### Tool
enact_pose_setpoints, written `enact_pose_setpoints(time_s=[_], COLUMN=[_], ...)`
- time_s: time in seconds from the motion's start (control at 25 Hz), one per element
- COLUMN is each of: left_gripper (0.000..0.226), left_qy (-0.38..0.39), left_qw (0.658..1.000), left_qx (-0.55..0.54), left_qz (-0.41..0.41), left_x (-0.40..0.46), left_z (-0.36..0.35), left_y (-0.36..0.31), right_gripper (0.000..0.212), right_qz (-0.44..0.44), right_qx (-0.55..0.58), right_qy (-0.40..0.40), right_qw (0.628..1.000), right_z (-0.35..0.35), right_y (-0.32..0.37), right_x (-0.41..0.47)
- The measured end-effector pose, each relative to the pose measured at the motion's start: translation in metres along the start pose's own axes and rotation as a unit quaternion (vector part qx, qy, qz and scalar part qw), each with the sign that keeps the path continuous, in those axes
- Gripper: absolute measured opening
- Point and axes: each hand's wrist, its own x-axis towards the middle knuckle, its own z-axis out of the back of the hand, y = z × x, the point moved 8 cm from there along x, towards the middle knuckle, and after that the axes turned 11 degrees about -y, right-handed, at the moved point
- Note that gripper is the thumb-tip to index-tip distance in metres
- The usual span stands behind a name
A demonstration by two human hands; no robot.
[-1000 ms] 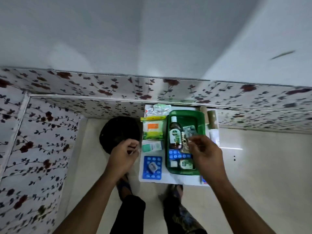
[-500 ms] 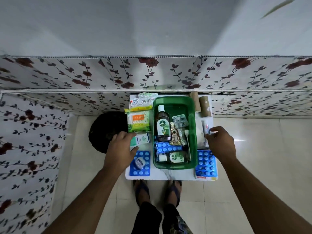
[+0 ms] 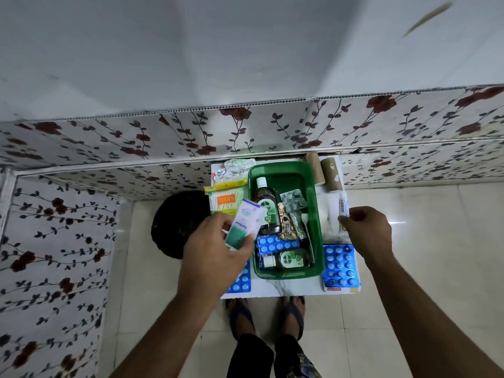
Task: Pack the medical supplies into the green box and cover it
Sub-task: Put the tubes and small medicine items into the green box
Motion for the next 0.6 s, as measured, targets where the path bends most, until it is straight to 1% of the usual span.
enact_pose_setpoints(time_s=[0.04, 0.12, 0.2, 0.28, 0.32, 0.4, 0.48, 0.6], left_gripper=[0.029, 0.029, 0.032, 0.037, 0.038, 0.036, 0.026, 0.023], left_qy=[0.019, 0.052, 0.052, 0.041, 0.04, 0.064, 0.101, 0.132], left_qw=[0.999, 0.998, 0.997, 0.997, 0.997, 0.996, 0.992, 0.987], left_qx=[-0.018, -0.011, 0.008, 0.013, 0.014, 0.004, -0.032, -0.065], left_qz=[0.018, 0.043, 0.057, 0.067, 0.069, 0.066, 0.062, 0.063], left_x=[0.006, 0.021, 0.035, 0.045, 0.047, 0.049, 0.048, 0.045], left_z=[-0.012, -0.046, -0.08, -0.108, -0.119, -0.137, -0.148, -0.146], left_y=[-0.021, -0.05, -0.063, -0.06, -0.058, -0.055, -0.056, -0.062], right_gripper=[0.021, 0.016, 0.014, 0.015, 0.014, 0.016, 0.023, 0.023], right_qz=[-0.013, -0.033, -0.043, -0.04, -0.037, -0.03, -0.03, -0.013], right_qx=[0.031, 0.093, 0.148, 0.188, 0.197, 0.197, 0.185, 0.164], right_qy=[-0.012, -0.028, -0.033, -0.023, -0.019, -0.013, -0.008, 0.007], right_qw=[0.999, 0.995, 0.988, 0.981, 0.979, 0.98, 0.982, 0.986], right_z=[0.006, 0.017, 0.027, 0.032, 0.033, 0.034, 0.035, 0.033], right_y=[0.001, 0.003, 0.008, 0.016, 0.02, 0.027, 0.033, 0.047], right_x=[-0.004, -0.012, -0.021, -0.027, -0.029, -0.031, -0.032, -0.035])
